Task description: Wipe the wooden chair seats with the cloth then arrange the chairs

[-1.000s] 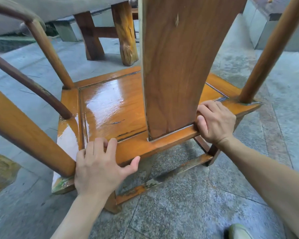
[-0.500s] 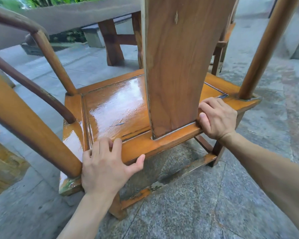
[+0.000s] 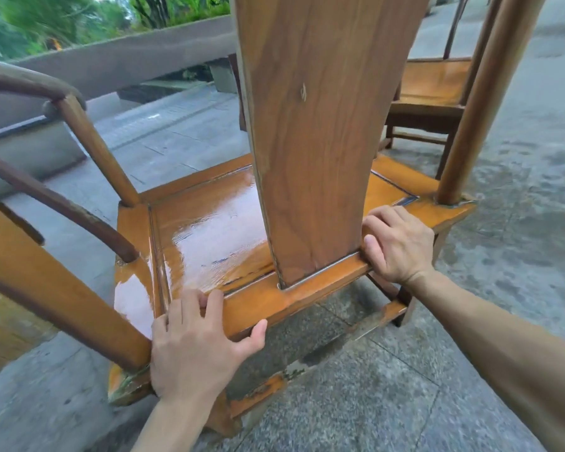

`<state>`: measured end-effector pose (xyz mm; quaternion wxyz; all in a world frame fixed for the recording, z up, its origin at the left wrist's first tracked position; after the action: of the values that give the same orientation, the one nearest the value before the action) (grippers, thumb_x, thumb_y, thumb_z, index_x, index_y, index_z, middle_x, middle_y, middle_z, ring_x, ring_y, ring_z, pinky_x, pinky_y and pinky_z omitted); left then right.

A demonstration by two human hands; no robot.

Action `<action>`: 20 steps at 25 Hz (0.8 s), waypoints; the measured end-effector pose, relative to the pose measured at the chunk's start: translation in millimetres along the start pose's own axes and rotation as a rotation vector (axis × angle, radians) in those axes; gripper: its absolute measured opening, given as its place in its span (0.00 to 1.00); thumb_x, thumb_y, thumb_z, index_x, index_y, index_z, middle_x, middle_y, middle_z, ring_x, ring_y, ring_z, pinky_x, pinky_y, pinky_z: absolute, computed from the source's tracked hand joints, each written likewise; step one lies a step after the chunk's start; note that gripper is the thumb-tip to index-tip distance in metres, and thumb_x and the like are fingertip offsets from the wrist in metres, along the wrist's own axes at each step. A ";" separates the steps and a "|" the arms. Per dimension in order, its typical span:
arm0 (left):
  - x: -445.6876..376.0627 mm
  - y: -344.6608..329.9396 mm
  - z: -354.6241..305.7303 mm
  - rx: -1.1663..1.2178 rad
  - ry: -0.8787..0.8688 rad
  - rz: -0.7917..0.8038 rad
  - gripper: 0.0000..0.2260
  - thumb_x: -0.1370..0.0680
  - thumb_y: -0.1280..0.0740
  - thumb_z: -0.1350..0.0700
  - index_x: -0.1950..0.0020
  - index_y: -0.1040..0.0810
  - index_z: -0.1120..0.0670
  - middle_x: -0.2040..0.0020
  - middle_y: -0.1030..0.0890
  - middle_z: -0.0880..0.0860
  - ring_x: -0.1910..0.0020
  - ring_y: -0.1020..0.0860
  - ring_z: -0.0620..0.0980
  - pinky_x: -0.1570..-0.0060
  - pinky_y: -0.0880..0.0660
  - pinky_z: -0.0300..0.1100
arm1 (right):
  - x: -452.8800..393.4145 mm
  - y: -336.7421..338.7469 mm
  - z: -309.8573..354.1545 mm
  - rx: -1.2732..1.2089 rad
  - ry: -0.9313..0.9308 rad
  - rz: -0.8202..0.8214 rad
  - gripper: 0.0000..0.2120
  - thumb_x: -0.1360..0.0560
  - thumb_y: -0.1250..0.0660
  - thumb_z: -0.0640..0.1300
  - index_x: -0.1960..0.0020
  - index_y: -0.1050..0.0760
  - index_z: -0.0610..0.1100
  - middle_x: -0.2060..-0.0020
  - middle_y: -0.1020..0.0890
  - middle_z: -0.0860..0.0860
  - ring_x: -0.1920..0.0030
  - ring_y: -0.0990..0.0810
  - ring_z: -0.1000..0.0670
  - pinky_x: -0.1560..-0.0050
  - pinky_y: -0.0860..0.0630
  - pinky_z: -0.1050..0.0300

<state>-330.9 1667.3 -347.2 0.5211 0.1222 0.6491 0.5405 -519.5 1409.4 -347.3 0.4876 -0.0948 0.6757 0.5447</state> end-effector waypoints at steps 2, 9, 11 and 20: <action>-9.2 -5.1 -13.5 -0.035 0.028 0.011 0.33 0.28 0.42 0.28 0.51 0.21 0.57 0.55 0.24 0.58 0.56 0.24 0.59 0.60 0.27 0.50 | -11.3 -9.5 -15.9 -0.039 0.015 -0.023 0.16 0.23 0.46 0.50 0.52 0.21 0.46 0.54 0.19 0.47 0.57 0.23 0.42 0.58 0.27 0.50; -35.5 -16.1 -48.2 -0.092 0.091 0.025 0.31 0.28 0.41 0.28 0.51 0.21 0.56 0.55 0.24 0.57 0.56 0.24 0.59 0.60 0.28 0.50 | -41.1 -43.2 -55.2 -0.123 0.065 0.021 0.18 0.22 0.48 0.50 0.50 0.21 0.45 0.53 0.19 0.46 0.56 0.23 0.40 0.58 0.27 0.50; -41.8 -19.1 -56.5 -0.105 0.119 0.040 0.31 0.28 0.40 0.28 0.51 0.22 0.56 0.55 0.24 0.57 0.55 0.24 0.59 0.60 0.28 0.51 | -50.9 -52.5 -64.0 -0.141 0.062 0.055 0.18 0.23 0.48 0.50 0.50 0.21 0.44 0.53 0.19 0.45 0.56 0.23 0.39 0.58 0.27 0.49; -63.1 -29.2 -76.5 -0.121 0.186 0.121 0.32 0.29 0.43 0.27 0.50 0.21 0.55 0.53 0.24 0.55 0.53 0.25 0.58 0.56 0.27 0.51 | -72.7 -75.9 -81.7 -0.124 0.134 0.174 0.17 0.23 0.49 0.48 0.47 0.25 0.41 0.51 0.21 0.41 0.55 0.23 0.37 0.53 0.25 0.44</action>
<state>-354.0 1566.5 -346.8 0.4315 0.0789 0.6522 0.6183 -478.1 1282.9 -346.4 0.3857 -0.1020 0.6775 0.6180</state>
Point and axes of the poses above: each hand's wrist, its own x-axis away from the middle knuckle, its own y-axis out of the back of the hand, z = x × y, the point moved 8 cm from there along -x, towards the middle knuckle
